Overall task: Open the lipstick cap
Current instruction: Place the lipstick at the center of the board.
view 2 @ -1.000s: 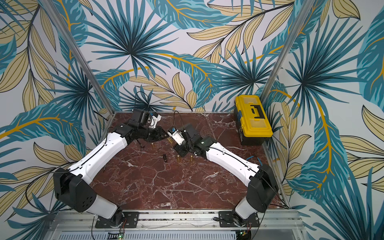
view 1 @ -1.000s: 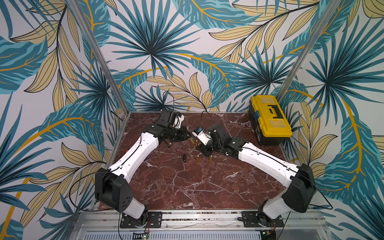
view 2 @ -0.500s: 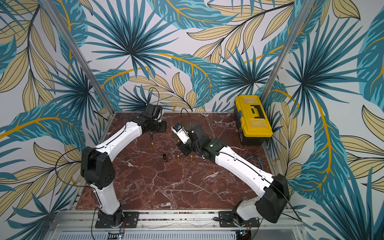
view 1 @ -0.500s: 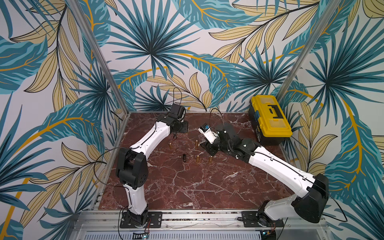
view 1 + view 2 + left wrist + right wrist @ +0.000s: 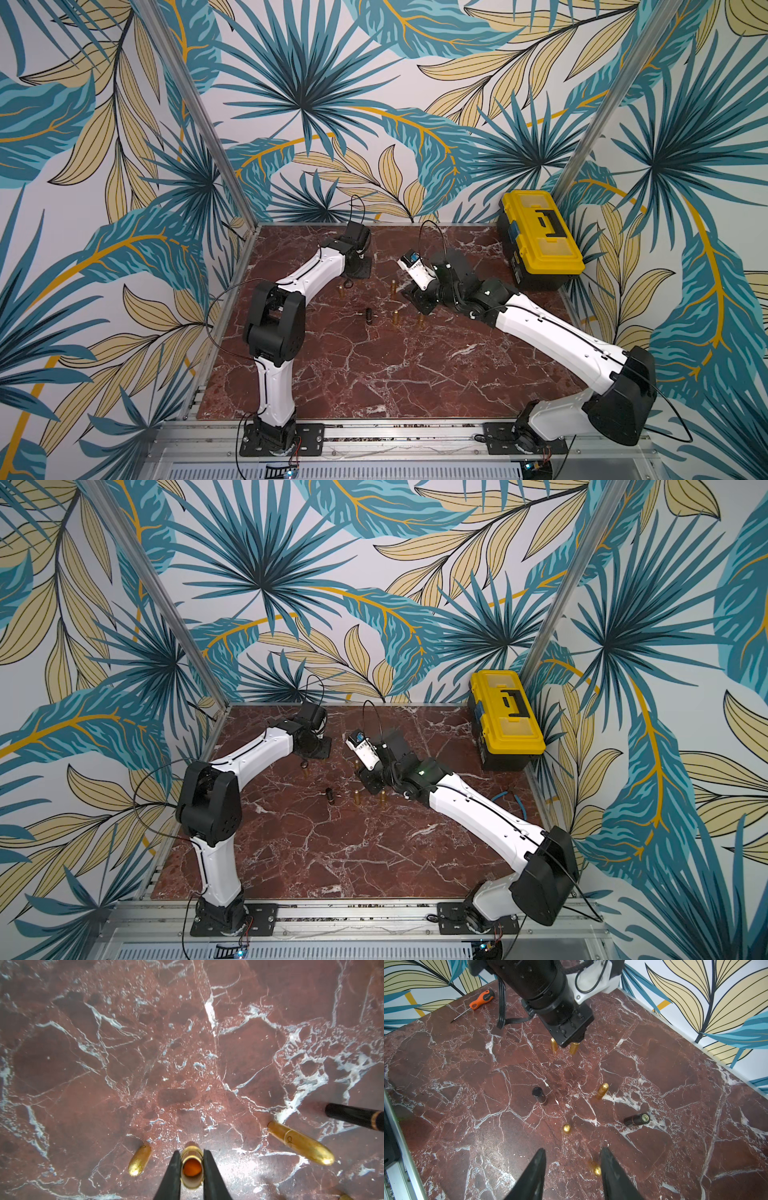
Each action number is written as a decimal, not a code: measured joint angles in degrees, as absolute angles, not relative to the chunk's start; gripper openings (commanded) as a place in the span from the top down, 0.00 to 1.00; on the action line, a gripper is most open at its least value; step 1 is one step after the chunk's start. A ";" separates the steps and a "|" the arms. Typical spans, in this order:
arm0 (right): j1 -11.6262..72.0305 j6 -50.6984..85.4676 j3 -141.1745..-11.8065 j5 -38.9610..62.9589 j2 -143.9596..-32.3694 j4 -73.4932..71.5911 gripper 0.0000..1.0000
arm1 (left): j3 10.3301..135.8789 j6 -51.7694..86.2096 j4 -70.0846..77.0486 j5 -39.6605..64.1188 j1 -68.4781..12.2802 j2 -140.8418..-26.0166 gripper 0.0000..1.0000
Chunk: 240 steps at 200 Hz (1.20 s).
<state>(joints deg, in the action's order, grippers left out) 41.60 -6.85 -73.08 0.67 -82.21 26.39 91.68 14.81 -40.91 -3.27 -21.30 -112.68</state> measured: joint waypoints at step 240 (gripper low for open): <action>41.60 -6.87 -71.99 0.60 -82.96 25.76 0.54 | 77.49 15.00 -26.37 -2.63 -22.96 -112.62 0.74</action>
<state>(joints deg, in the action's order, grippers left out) 41.60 -6.87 -71.99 0.60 -82.96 25.76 77.49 15.00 -26.37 -2.63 -22.96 -112.62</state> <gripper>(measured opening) 0.455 0.262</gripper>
